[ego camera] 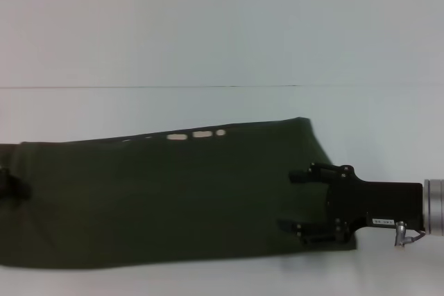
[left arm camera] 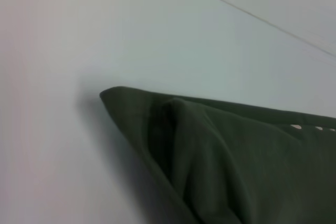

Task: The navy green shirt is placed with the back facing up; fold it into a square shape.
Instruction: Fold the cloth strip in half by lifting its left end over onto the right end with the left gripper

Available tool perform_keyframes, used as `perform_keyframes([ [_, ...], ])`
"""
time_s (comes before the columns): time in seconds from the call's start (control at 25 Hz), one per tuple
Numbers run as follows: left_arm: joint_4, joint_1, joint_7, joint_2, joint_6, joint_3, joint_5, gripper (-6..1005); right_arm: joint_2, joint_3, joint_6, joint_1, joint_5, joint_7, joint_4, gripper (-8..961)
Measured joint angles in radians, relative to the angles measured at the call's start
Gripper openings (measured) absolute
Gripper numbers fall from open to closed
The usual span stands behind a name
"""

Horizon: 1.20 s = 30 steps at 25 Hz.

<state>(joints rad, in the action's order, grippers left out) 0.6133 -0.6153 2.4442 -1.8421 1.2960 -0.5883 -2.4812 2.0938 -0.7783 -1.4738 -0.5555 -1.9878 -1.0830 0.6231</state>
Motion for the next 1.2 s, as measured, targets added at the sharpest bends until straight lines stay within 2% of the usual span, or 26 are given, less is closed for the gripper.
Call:
perform_keyframes([
  [0.04,0.0,0.0,0.0,0.0,0.0,0.0,0.0,78,0.0,-0.001,0.0,0.001,0.0,0.0,0.001,928],
  [0.08,0.032,-0.004,0.001,0.027,0.053,0.049,-0.069,78,0.0,-0.002,-0.001,0.001,0.0,0.0,0.001,928],
  [0.28,0.062,-0.009,0.0,0.05,0.103,0.096,-0.114,78,0.0,-0.007,-0.001,0.002,0.0,0.003,0.0,928],
  [0.6,0.078,-0.024,0.039,0.06,0.144,0.101,-0.152,78,0.0,-0.007,0.001,0.003,-0.004,0.006,0.0,928],
  [0.76,0.122,-0.041,0.08,0.049,0.24,0.108,-0.121,78,0.0,-0.007,0.004,0.006,-0.005,0.009,0.0,928],
  [0.84,0.137,-0.063,0.094,0.042,0.32,0.114,-0.064,77,0.0,-0.006,0.007,0.014,-0.002,0.016,0.0,928],
  [1.04,0.129,-0.093,0.132,0.035,0.392,0.114,0.032,77,0.0,-0.003,0.008,0.02,-0.001,0.021,-0.001,927],
  [1.12,0.122,-0.106,0.163,0.019,0.41,0.114,0.086,77,0.0,-0.003,0.008,0.023,0.0,0.022,-0.002,927],
  [1.16,0.122,-0.106,0.163,0.019,0.41,0.114,0.086,77,0.0,-0.003,0.007,0.025,0.0,0.025,-0.003,927],
  [1.2,0.113,-0.114,0.198,-0.008,0.414,0.115,0.156,77,0.0,-0.003,0.008,0.027,0.0,0.028,-0.005,927],
])
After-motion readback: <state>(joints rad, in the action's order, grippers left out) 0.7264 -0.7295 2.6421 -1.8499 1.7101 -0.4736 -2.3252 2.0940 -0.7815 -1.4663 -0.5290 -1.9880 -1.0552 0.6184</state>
